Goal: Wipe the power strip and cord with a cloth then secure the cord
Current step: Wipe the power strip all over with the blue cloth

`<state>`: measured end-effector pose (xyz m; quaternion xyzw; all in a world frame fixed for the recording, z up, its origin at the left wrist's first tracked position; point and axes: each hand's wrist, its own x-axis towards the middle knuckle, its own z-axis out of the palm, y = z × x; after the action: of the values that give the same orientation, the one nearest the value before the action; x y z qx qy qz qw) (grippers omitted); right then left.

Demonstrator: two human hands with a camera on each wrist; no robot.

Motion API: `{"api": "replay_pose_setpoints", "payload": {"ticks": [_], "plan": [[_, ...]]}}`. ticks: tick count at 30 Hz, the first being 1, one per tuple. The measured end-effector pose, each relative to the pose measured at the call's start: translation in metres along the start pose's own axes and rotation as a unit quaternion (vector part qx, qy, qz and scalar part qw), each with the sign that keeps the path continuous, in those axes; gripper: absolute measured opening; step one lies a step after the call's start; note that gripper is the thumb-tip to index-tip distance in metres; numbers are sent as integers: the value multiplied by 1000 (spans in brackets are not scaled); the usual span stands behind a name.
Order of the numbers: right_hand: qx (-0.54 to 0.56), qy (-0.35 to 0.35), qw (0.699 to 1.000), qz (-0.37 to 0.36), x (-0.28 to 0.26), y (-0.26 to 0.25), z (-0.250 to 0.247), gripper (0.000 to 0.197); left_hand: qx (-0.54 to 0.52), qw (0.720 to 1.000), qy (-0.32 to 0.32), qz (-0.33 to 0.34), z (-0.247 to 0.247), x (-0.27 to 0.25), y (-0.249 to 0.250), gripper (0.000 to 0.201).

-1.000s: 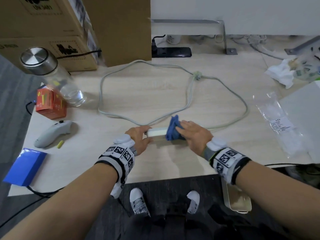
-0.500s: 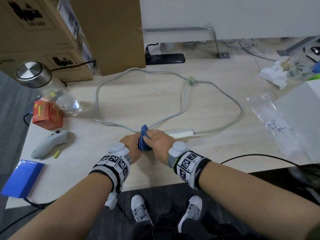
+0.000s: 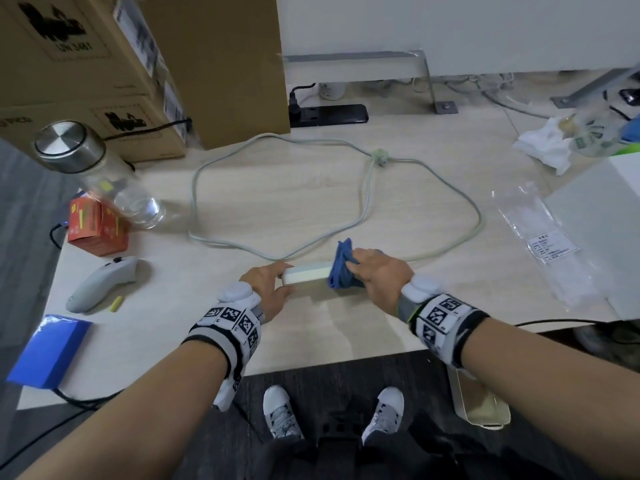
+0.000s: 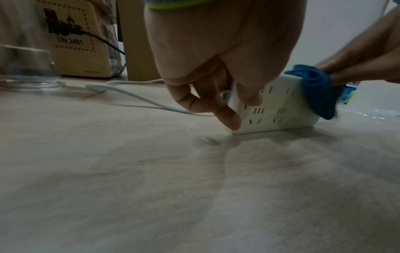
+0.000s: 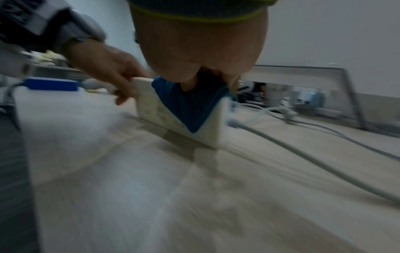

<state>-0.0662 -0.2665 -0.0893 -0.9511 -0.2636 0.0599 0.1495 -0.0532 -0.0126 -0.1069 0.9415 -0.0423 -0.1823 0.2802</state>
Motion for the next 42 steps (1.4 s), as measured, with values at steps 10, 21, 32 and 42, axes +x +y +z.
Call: {"api": "replay_pose_setpoints", "payload": {"ticks": [10, 21, 32, 42], "plan": [[16, -73, 997, -9, 25, -29, 1, 40, 67, 996, -48, -27, -16, -3, 11, 29], [52, -36, 980, 186, -9, 4, -22, 33, -137, 987, -6, -88, -1, -11, 6, 52], [134, 0, 978, 160, -38, -3, -15, 19, -545, 777, -38, -312, -10, -2, 14, 43], [232, 174, 904, 316, -51, 39, -51, 30, -101, 982, 50, 149, -37, -24, 13, 39]]}}
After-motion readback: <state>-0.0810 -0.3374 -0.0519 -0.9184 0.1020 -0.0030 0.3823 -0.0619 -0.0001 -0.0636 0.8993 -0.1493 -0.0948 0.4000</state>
